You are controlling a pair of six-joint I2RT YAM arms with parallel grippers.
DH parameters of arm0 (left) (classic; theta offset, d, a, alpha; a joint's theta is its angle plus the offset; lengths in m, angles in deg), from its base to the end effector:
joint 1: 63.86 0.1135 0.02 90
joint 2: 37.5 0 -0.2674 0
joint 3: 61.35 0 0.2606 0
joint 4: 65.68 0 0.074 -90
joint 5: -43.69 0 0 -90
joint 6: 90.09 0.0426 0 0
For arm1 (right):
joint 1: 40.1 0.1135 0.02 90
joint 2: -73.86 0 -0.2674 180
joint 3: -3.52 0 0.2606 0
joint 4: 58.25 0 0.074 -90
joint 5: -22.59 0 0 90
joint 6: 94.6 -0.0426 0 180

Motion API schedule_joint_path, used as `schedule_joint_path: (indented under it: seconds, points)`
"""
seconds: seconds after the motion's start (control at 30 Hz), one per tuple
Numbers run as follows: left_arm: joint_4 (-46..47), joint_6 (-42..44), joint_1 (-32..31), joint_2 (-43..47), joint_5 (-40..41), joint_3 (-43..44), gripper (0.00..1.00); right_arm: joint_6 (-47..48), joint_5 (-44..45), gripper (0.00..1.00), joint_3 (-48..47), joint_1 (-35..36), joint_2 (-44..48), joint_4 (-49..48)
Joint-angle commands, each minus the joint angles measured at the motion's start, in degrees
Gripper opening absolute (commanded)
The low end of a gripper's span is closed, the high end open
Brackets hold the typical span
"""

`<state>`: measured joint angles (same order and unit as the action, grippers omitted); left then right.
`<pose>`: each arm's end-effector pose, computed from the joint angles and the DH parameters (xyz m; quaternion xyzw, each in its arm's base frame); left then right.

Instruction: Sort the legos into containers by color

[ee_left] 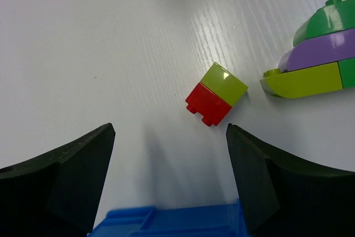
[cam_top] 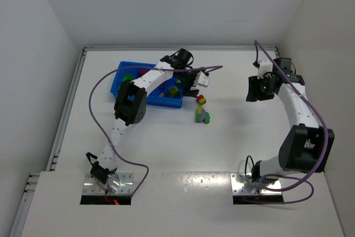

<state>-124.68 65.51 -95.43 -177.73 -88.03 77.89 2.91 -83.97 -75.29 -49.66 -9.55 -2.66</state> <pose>0.4444 -0.3063 0.1884 0.7379 0.5279 -0.2581 0.3320 0.3039 -0.0389 0.2586 -0.0199 0.9568 0.0998 0.2724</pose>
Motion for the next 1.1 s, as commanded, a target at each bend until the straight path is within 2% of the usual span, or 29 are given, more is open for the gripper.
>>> schedule_joint_path:
  seconds: [0.0,0.13,0.23,0.33,0.6,0.7,0.9,1.0,1.07]
  points:
    - [-1.24,6.90,-0.85,-1.28,-5.66,2.39,0.88,-0.21,-0.49,0.48,-2.18,-0.98,0.54,0.87]
    - [-6.15,15.06,-2.09,-1.81,-4.26,1.70,0.88,-0.21,-0.49,0.48,-2.71,-2.13,1.06,0.87]
    - [-7.92,17.88,-2.70,-2.33,-4.25,1.69,0.82,-0.21,-0.49,0.48,-3.24,-2.65,1.06,1.40]
    - [-8.54,19.82,-3.32,-2.34,-3.20,1.69,0.78,-0.21,-1.10,0.48,-3.24,-3.18,1.06,1.40]
    - [-9.06,22.81,-4.46,-4.44,-0.57,1.69,0.77,-0.21,-1.64,0.48,-2.71,-4.24,2.21,1.40]
    - [-8.54,22.81,-4.46,-4.97,0.14,2.39,0.72,-0.21,-1.64,0.48,-2.71,-4.76,2.73,1.93]
    - [-7.39,19.74,-4.99,-6.20,1.89,4.23,0.56,-0.21,-1.64,0.48,-2.18,-5.29,3.26,1.93]
    - [-7.39,19.12,-4.99,-6.20,1.90,4.24,0.44,-0.21,-2.16,0.48,-2.18,-5.29,3.26,1.93]
    - [-8.01,19.12,-4.99,-5.16,1.29,2.58,0.25,-0.21,-2.16,0.48,-2.18,-5.82,3.26,1.93]
